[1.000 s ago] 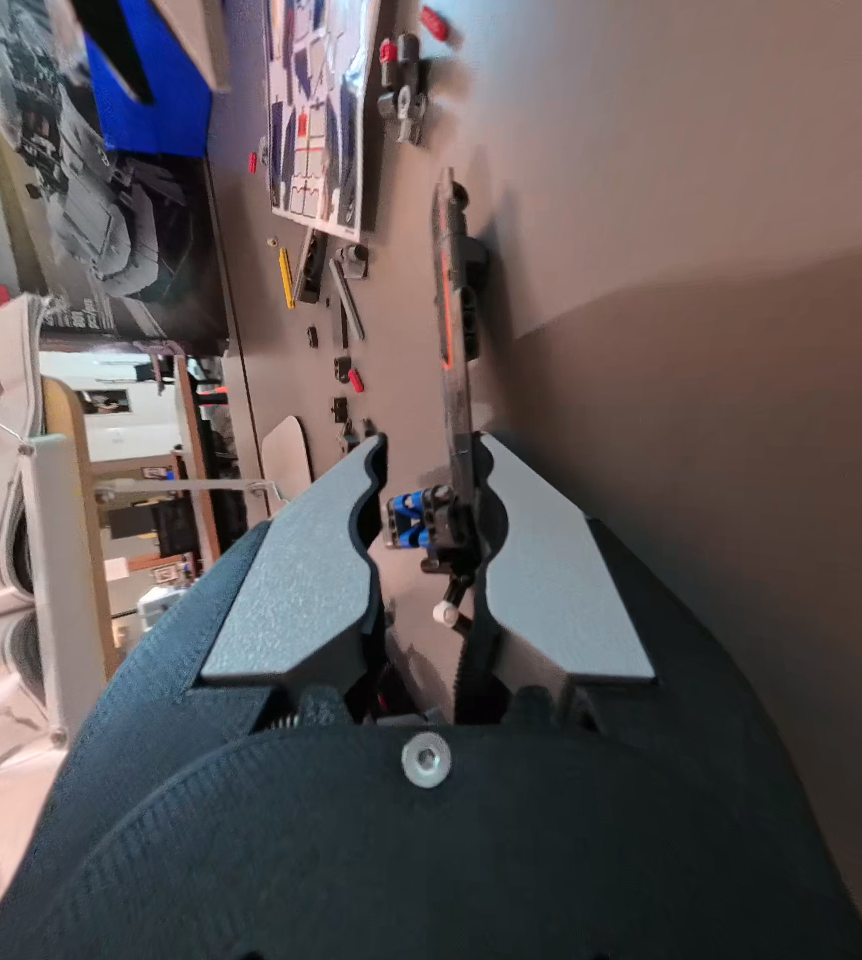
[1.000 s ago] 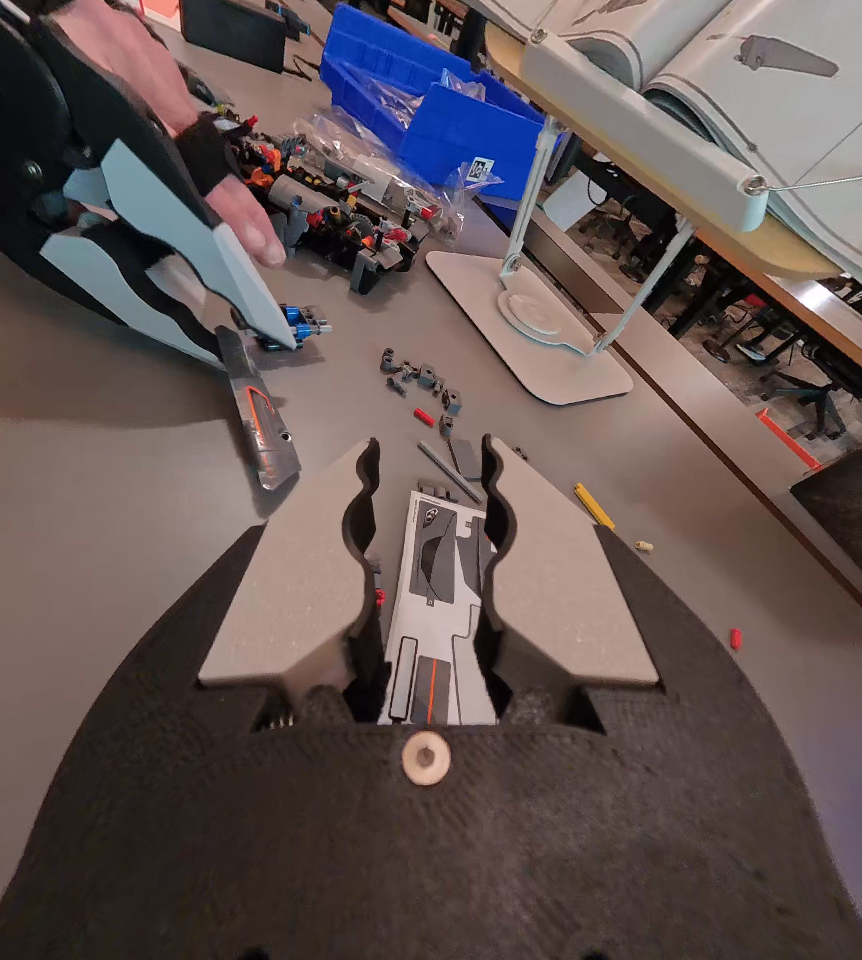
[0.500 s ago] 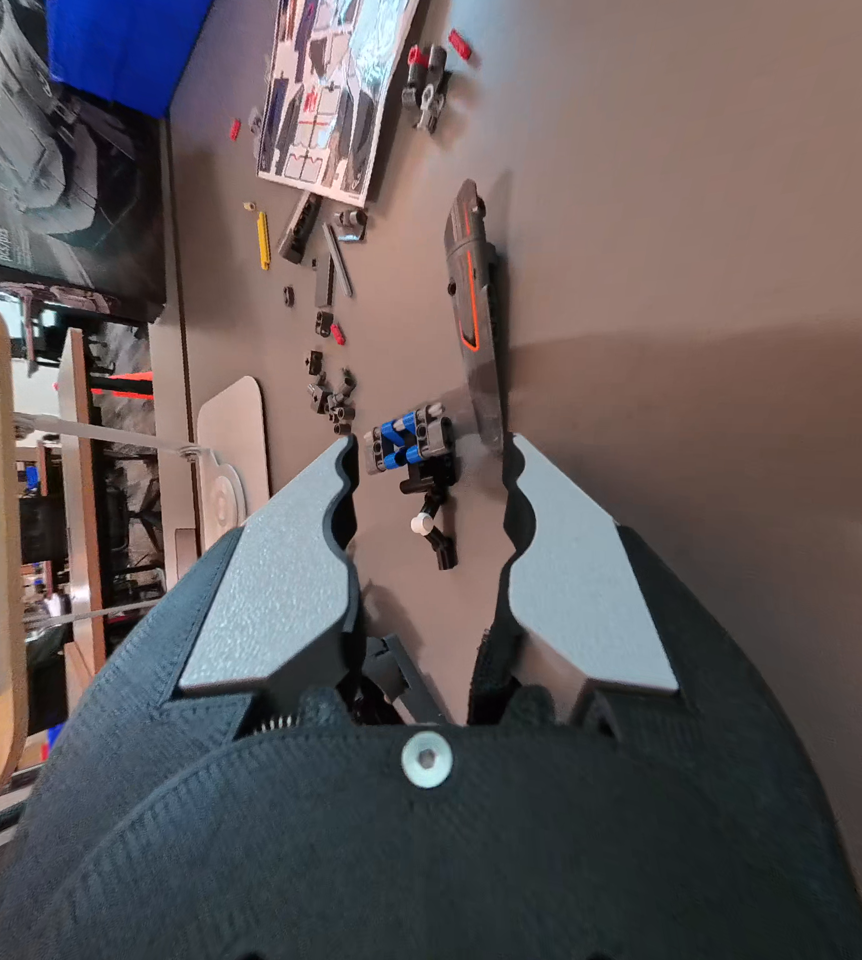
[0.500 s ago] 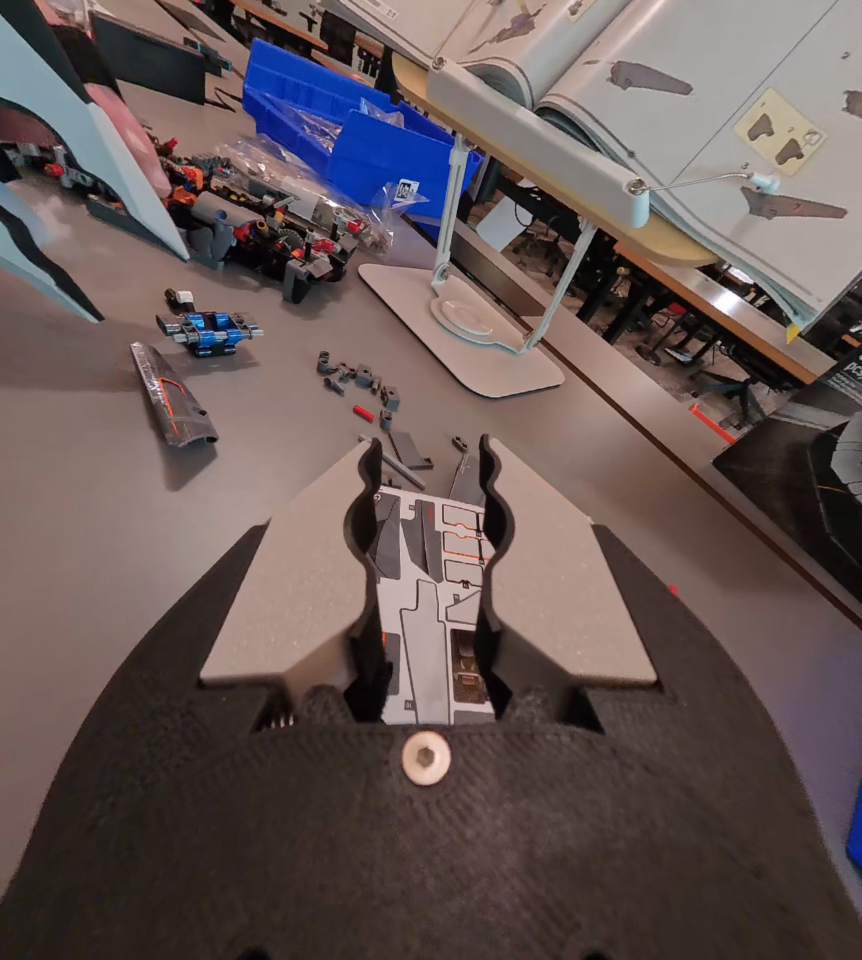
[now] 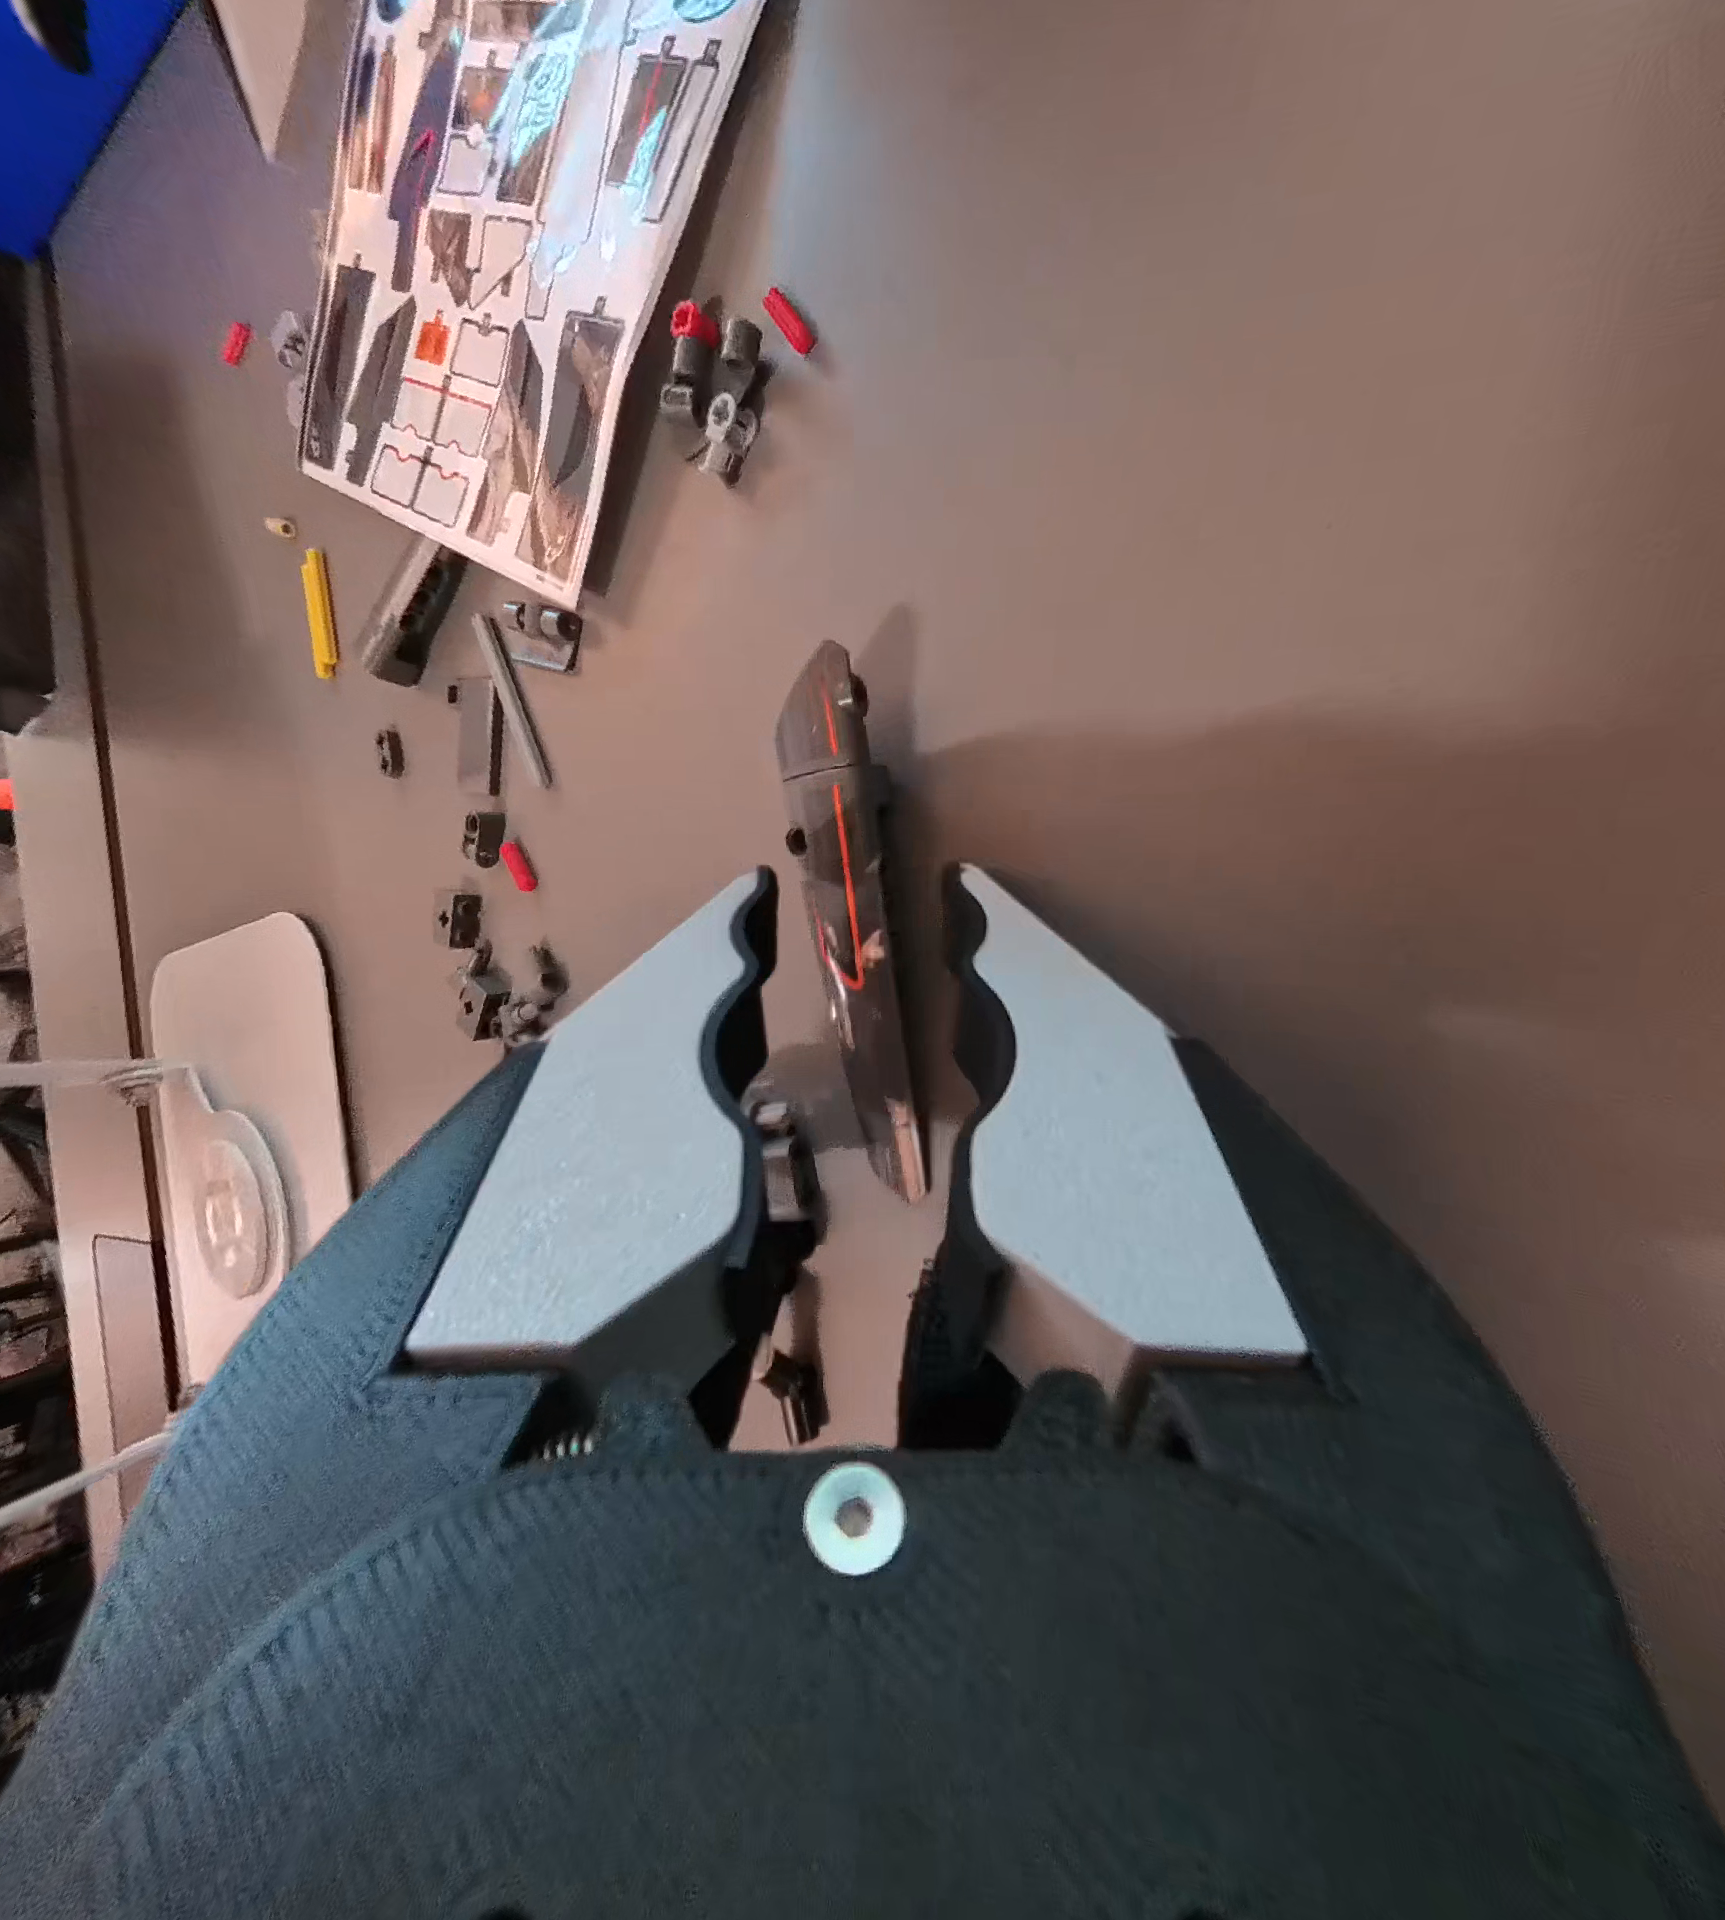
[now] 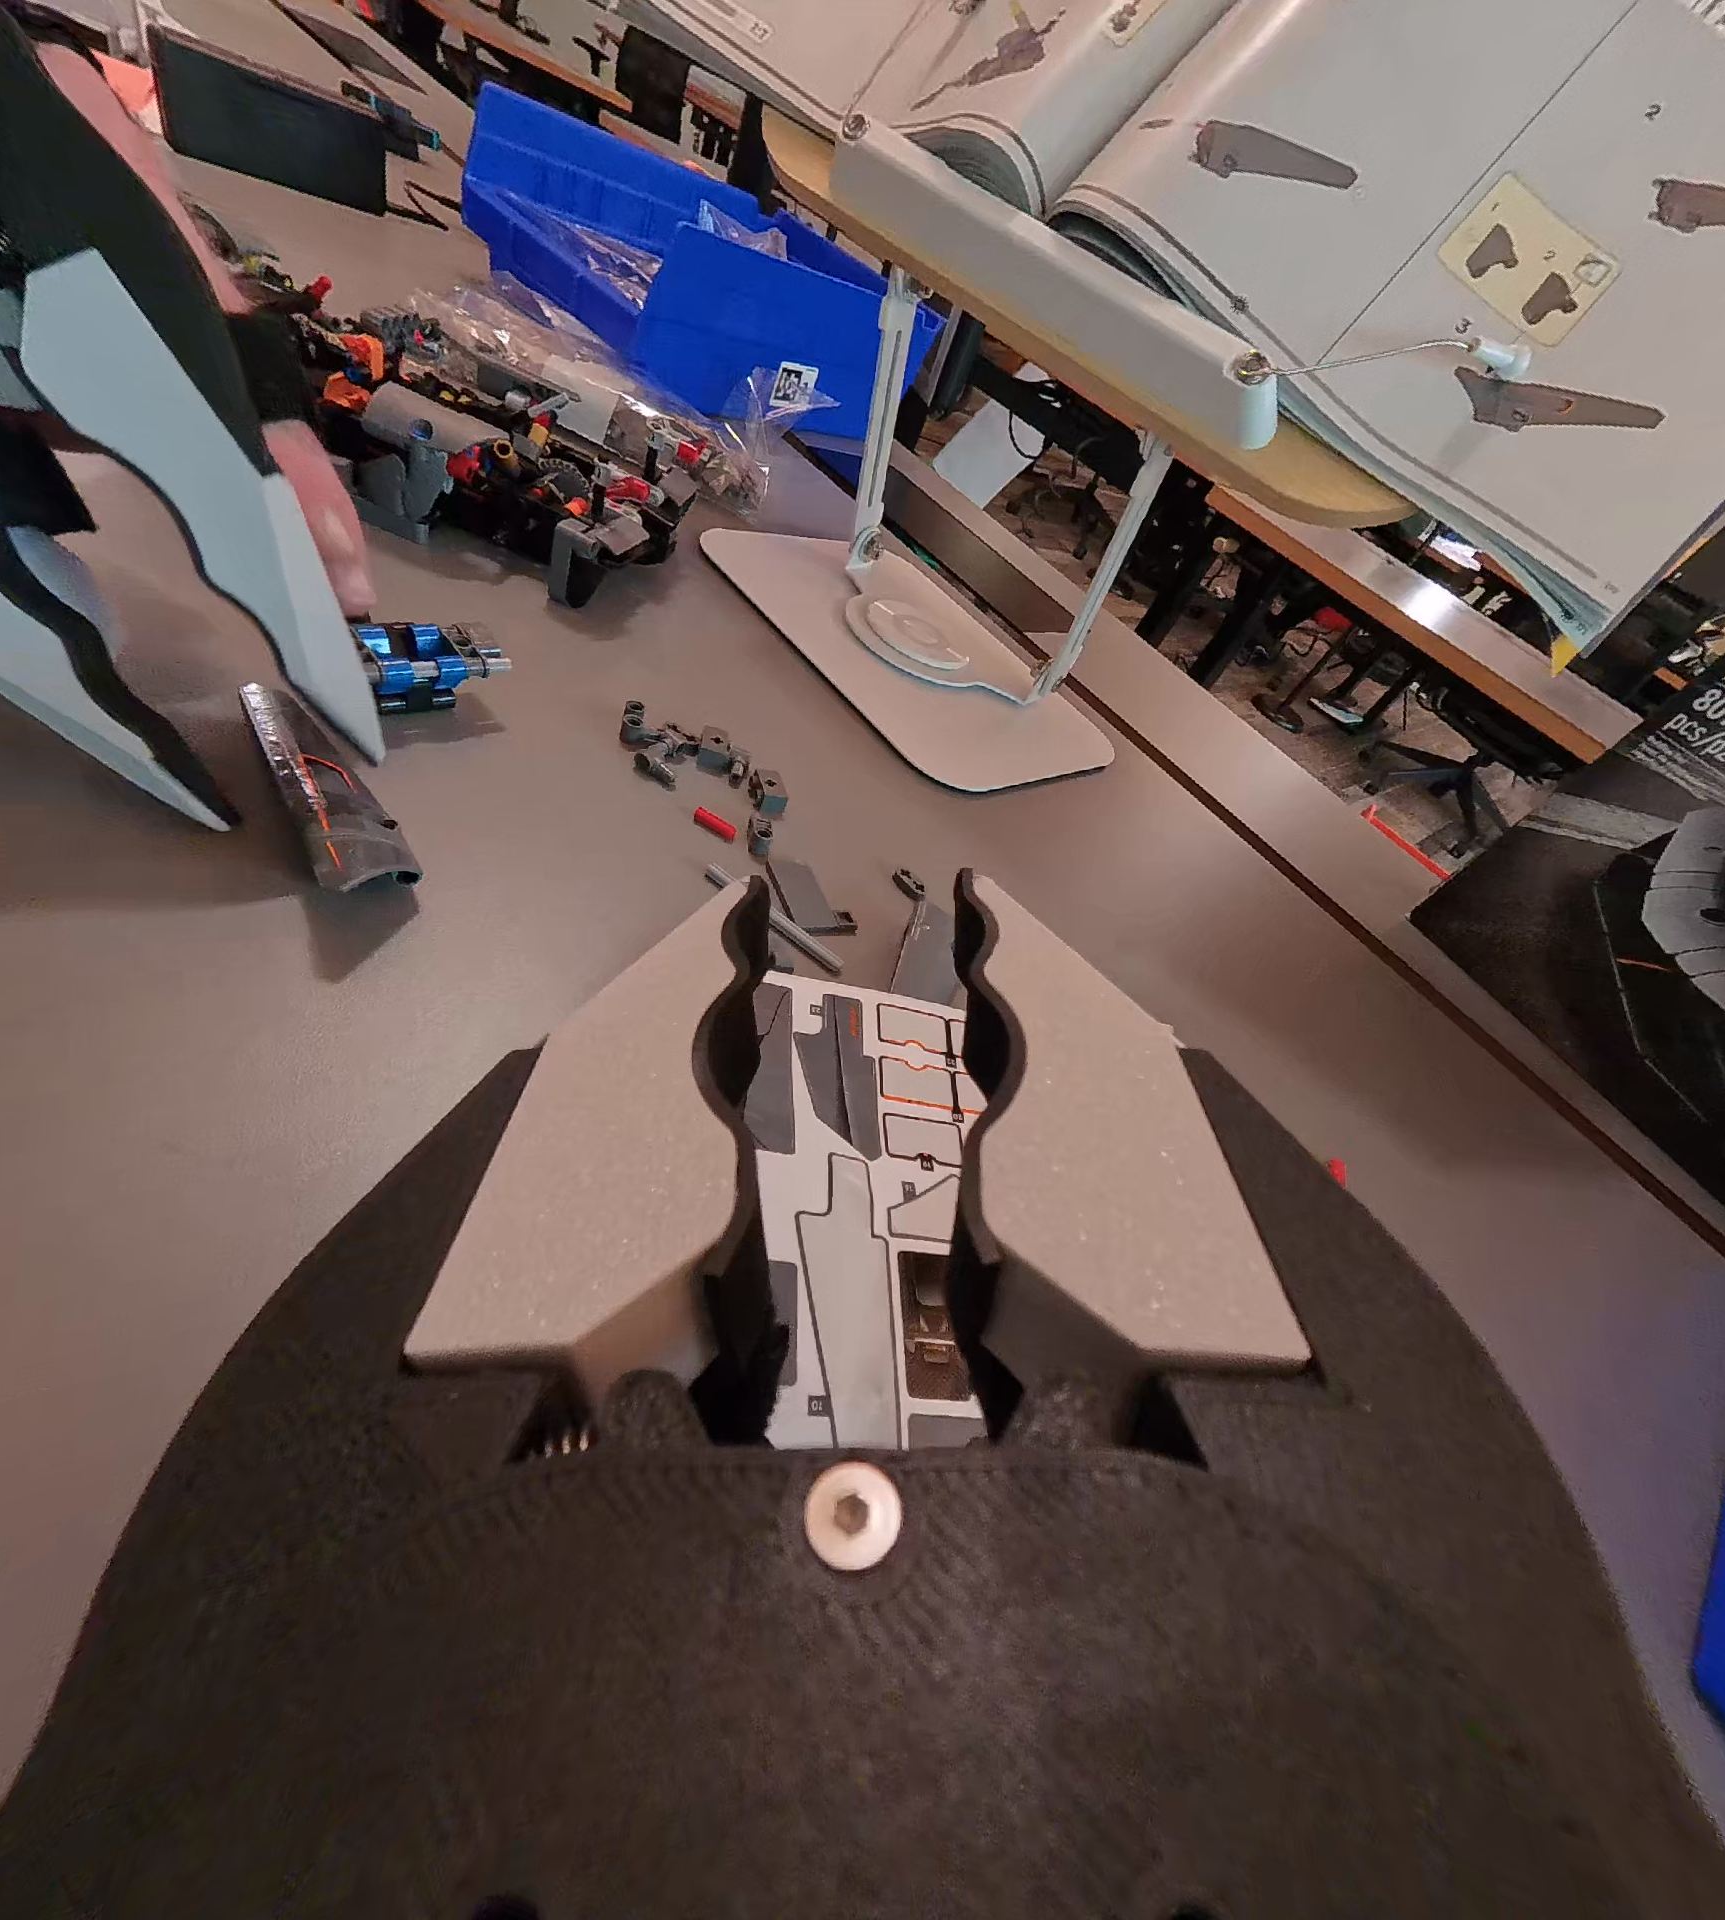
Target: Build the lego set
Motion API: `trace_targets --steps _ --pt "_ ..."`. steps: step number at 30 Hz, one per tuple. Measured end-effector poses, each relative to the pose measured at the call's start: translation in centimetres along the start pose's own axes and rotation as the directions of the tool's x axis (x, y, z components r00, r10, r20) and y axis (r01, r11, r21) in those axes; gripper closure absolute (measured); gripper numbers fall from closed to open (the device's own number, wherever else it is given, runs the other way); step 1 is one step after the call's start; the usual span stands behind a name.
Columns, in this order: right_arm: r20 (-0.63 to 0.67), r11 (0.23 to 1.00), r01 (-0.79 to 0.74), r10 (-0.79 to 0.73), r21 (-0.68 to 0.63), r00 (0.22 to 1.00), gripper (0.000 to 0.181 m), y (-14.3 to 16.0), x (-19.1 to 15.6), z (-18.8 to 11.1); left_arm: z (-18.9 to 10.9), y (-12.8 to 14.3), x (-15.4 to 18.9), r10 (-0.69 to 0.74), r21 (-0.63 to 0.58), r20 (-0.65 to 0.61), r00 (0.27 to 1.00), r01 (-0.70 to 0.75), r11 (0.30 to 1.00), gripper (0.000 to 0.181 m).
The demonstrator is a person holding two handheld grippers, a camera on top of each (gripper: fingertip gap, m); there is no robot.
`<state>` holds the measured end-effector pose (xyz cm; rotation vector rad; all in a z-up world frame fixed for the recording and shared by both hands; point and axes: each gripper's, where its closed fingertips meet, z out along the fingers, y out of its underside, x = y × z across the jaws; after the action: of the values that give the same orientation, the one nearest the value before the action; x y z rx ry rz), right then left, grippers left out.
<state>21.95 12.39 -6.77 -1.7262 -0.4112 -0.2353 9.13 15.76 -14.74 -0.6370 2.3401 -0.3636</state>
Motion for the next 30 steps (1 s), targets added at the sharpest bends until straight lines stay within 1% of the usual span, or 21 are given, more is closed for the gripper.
trace_targets --steps 2,6,10,12,16,18,21,23,26,28,30 --pt "0.005 1.0 -0.002 0.002 0.006 1.0 0.148 -0.1 -0.1 -0.1 0.3 -0.5 0.4 0.003 0.011 -0.023 1.0 -0.003 1.0 0.161" --pt "0.007 0.999 -0.028 0.028 0.032 1.0 0.148 -0.4 0.3 -0.4 0.2 -2.5 1.6 0.03 0.087 -0.086 0.996 -0.022 0.996 0.165" --pt "0.004 0.998 -0.04 0.04 0.054 0.999 0.146 -0.8 0.5 -0.8 -1.1 -2.6 0.6 0.001 0.121 -0.065 0.998 0.007 0.993 0.147" --pt "0.006 0.998 -0.037 0.036 0.059 0.999 0.146 -1.0 0.4 -0.9 -1.7 -1.9 0.0 -0.038 0.108 -0.058 0.998 0.044 0.993 0.139" --pt "0.01 0.998 -0.03 0.03 0.061 1.0 0.146 -1.1 0.2 -0.9 -2.4 -0.5 -0.4 -0.046 0.068 -0.036 0.998 0.049 0.996 0.136" --pt "0.007 0.998 -0.031 0.03 0.063 1.0 0.144 -1.1 0.3 -0.9 -3.2 0.0 -1.7 -0.052 0.07 0.026 0.998 0.05 0.996 0.137" --pt "0.002 0.997 -0.043 0.043 0.071 0.999 0.143 -1.2 0.5 -1.0 -4.6 1.0 -4.1 -0.113 0.084 0.107 0.988 0.104 0.991 0.139" --pt "-0.002 0.996 -0.043 0.044 0.074 0.999 0.141 -1.3 0.6 -1.0 -5.3 2.0 -5.7 -0.146 0.086 0.161 0.976 0.134 0.987 0.136" --pt "-0.018 0.996 -0.028 0.03 0.081 0.999 0.138 -1.5 0.7 -1.0 -6.1 3.2 -8.2 -0.187 0.095 0.258 0.948 0.168 0.981 0.136" --pt "-0.031 0.997 -0.014 0.017 0.076 0.999 0.135 -1.8 0.9 -0.9 -6.7 4.0 -10.1 -0.185 0.076 0.347 0.92 0.169 0.983 0.138" --pt "-0.046 0.997 0.033 -0.03 0.066 0.999 0.134 -2.4 0.8 -0.5 -7.4 4.1 -11.9 -0.18 0.078 0.408 0.895 0.163 0.984 0.139"
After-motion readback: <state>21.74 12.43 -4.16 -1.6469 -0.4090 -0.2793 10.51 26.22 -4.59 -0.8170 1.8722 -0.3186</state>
